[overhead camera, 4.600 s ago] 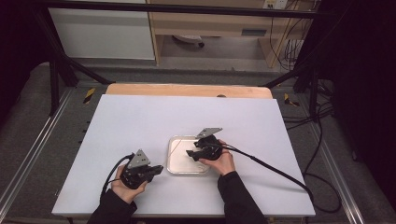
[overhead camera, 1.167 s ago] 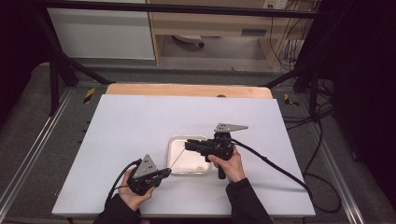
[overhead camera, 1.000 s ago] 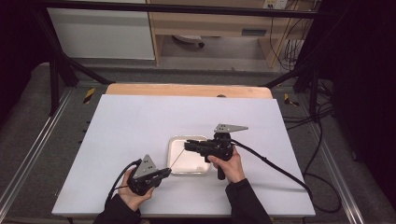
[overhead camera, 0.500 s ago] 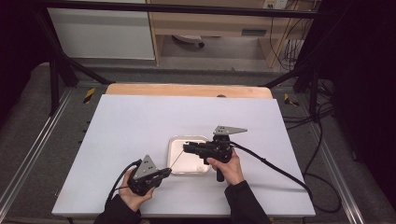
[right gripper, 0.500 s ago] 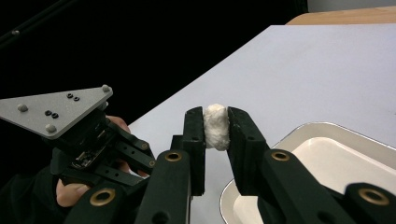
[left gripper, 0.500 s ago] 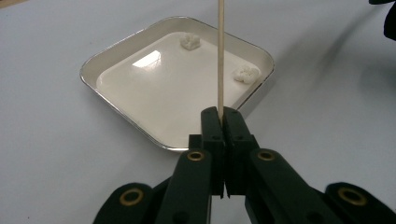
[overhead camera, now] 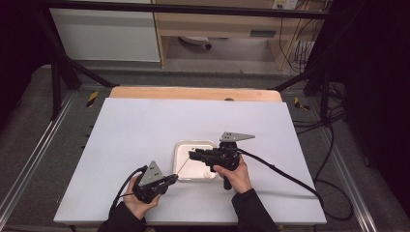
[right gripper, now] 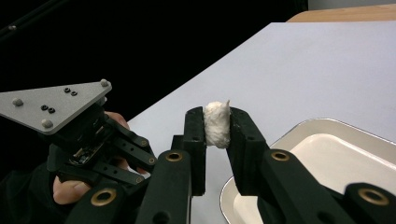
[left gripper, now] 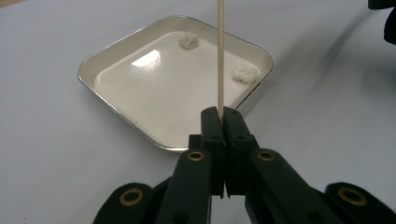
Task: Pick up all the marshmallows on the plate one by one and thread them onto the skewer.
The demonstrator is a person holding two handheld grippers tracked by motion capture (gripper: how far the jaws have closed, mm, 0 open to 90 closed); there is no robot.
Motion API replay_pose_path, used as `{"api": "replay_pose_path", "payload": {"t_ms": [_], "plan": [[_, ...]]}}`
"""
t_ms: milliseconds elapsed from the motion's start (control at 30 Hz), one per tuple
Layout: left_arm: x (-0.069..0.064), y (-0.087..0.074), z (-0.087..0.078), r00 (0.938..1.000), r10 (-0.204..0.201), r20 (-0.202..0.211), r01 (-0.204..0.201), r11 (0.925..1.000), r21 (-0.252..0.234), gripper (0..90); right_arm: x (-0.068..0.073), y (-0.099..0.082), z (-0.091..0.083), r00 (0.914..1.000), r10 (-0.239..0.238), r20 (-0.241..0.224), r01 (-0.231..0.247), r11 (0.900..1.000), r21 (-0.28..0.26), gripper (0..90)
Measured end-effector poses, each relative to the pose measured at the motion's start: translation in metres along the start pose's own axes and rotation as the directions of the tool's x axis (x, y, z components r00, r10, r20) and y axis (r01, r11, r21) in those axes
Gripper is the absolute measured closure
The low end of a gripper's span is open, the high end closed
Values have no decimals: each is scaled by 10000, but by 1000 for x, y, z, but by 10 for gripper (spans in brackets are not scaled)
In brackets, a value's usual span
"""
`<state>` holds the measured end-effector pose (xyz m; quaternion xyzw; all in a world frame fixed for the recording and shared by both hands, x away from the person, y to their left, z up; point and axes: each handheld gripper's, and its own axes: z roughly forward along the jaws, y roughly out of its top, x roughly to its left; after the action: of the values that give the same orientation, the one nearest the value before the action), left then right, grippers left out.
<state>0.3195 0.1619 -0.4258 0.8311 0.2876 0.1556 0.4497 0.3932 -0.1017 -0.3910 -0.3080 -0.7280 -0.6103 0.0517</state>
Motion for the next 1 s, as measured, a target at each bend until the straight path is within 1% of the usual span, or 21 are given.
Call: {"api": "replay_pose_path", "payload": {"t_ms": [233, 467, 1000], "plan": [[0, 0, 0, 10000, -21, -24, 21, 10000, -10, 887, 1, -1, 1, 10000, 38, -46, -38, 10000, 6, 791], [-1, 0, 0, 10000, -11, -13, 11, 10000, -30, 887, 0, -2, 1, 10000, -68, 26, 68, 10000, 63, 790], [-3, 1, 3, 10000, 49, -42, -49, 10000, -10, 887, -2, -8, 1, 9999, 112, 48, -112, 9999, 111, 790]]}}
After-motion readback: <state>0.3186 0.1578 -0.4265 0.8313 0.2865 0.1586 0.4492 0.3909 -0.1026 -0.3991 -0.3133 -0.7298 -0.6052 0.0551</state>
